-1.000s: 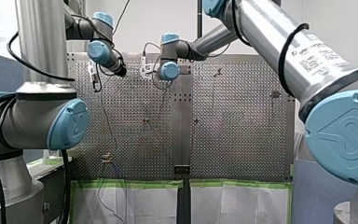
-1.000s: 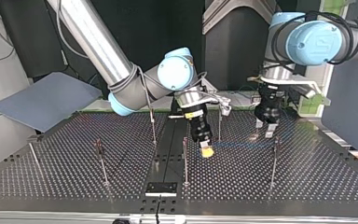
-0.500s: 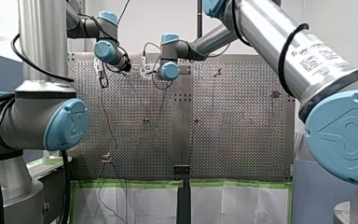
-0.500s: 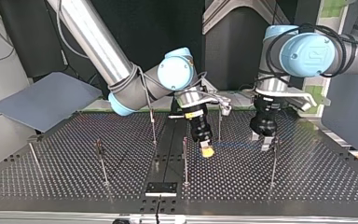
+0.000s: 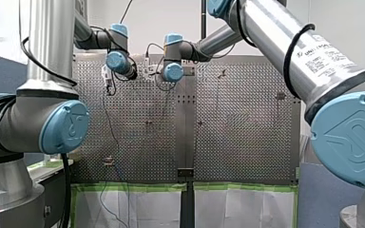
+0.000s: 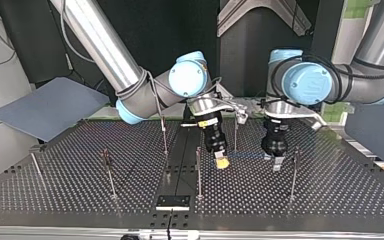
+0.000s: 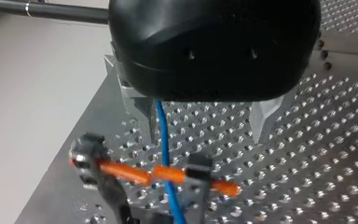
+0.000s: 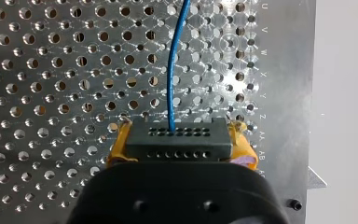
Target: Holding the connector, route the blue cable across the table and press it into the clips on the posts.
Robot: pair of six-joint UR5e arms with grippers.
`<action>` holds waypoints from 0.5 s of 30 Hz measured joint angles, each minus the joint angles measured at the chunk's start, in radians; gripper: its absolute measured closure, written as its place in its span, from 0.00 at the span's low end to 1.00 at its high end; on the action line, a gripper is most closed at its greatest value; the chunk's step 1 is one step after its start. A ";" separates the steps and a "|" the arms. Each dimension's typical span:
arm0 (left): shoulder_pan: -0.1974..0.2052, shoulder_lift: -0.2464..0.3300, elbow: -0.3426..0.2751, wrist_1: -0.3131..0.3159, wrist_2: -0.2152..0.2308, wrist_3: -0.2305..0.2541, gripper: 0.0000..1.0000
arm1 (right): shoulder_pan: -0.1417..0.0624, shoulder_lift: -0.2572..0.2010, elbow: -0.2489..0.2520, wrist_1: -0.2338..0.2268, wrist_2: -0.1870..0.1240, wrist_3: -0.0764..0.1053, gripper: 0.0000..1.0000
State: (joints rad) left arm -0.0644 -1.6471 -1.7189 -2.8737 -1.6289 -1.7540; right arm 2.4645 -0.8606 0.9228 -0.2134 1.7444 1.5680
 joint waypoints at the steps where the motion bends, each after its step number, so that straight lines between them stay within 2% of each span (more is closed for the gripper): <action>1: -0.001 -0.003 0.004 0.007 -0.002 -0.002 0.00 | 0.000 0.000 0.000 0.000 0.000 0.000 1.00; 7: -0.002 -0.010 0.017 0.047 -0.003 -0.010 0.00 | 0.000 0.000 0.000 0.000 0.000 0.000 1.00; 8: -0.002 -0.010 0.017 0.050 -0.002 -0.010 0.15 | 0.000 0.000 0.000 0.000 0.000 0.000 1.00; 9: -0.002 -0.010 0.017 0.052 0.000 -0.010 0.43 | 0.001 0.000 0.000 0.000 -0.001 0.000 1.00; 10: -0.002 -0.010 0.018 0.053 0.002 -0.011 0.43 | 0.001 0.000 0.000 0.000 -0.001 0.000 1.00; 11: -0.002 -0.010 0.018 0.053 0.003 -0.011 0.63 | 0.001 0.000 0.000 0.000 -0.001 0.000 1.00; 12: -0.003 -0.010 0.018 0.053 0.003 -0.011 0.92 | 0.001 0.000 0.000 0.000 -0.001 0.000 1.00; 13: -0.004 -0.010 0.018 0.051 0.001 -0.010 0.92 | 0.001 0.000 0.000 0.001 -0.001 0.000 1.00; 14: -0.004 -0.010 0.018 0.050 -0.001 -0.009 1.00 | 0.001 0.000 0.000 0.001 -0.001 0.001 1.00; 15: -0.005 -0.010 0.018 0.048 -0.006 -0.007 1.00 | 0.001 0.000 0.000 0.001 -0.002 0.001 1.00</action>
State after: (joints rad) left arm -0.0699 -1.6572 -1.7010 -2.8254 -1.6344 -1.7609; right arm 2.4658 -0.8605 0.9230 -0.2121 1.7429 1.5689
